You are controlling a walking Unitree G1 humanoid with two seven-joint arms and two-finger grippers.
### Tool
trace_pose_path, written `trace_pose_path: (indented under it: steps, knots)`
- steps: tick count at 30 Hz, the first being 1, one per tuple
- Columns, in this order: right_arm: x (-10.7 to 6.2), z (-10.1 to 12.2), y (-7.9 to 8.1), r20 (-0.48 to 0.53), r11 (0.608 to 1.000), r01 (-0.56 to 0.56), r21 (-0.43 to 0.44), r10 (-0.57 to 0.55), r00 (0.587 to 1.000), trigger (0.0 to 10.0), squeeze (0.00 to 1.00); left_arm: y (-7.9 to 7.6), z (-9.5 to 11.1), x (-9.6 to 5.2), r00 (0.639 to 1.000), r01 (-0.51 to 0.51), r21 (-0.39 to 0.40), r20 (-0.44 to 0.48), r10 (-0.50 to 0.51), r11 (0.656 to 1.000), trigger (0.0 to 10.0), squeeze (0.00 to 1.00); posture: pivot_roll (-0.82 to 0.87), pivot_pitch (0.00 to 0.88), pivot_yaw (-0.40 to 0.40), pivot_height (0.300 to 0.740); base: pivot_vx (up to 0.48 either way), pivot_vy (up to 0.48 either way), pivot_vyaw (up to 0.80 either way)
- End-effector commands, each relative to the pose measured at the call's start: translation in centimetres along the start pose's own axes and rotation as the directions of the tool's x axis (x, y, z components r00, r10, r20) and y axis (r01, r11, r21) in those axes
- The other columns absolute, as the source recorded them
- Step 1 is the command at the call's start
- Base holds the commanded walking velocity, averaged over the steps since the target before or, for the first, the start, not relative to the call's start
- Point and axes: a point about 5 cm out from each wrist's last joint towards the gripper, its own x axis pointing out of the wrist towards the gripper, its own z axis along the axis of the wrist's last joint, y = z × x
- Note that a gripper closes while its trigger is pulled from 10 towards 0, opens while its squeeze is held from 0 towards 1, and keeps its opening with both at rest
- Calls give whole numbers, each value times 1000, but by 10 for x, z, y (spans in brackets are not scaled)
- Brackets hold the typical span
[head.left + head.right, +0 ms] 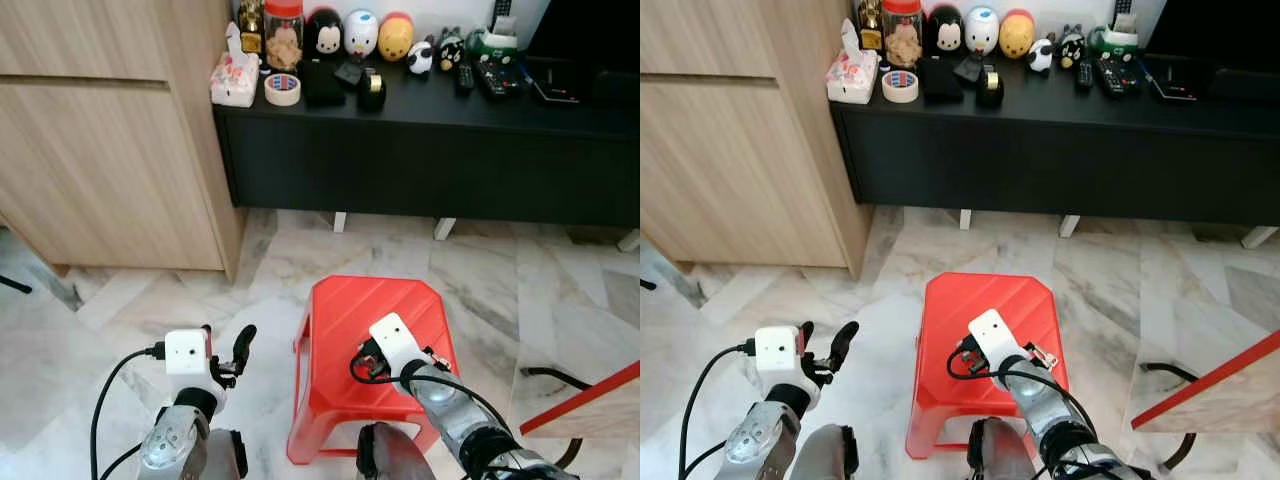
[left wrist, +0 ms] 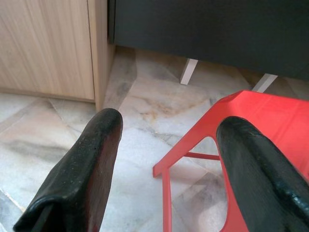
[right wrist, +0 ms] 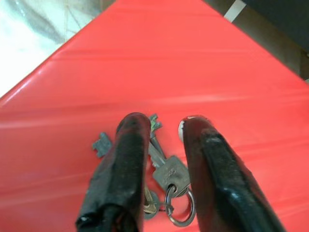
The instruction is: Hang keys on a hook
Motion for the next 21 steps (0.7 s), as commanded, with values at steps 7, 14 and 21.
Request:
trace_pose_path:
  steps: [7, 14, 21]
  knots:
    - [0, -7, -7, -54, 998, 23, 63, -20, 998, 10000, 1000, -3, 0, -10, 1000, 0, 2, -1, 0, 1000, 10000, 0, 43, 163, -121, 626, 0, 0, 0]
    - [2, -4, 0, -70, 999, -42, 33, 44, 997, 10000, 0, -3, 3, -15, 1000, -3, 4, -1, 3, 1000, 10000, 0, 56, 190, -126, 626, 0, 0, 0]
    - [1, -7, -8, -118, 999, -38, 17, 40, 992, 10000, 0, -2, 3, -21, 1000, -12, 6, -8, 12, 1000, 10000, 0, 62, 200, -131, 626, 0, 0, 0]
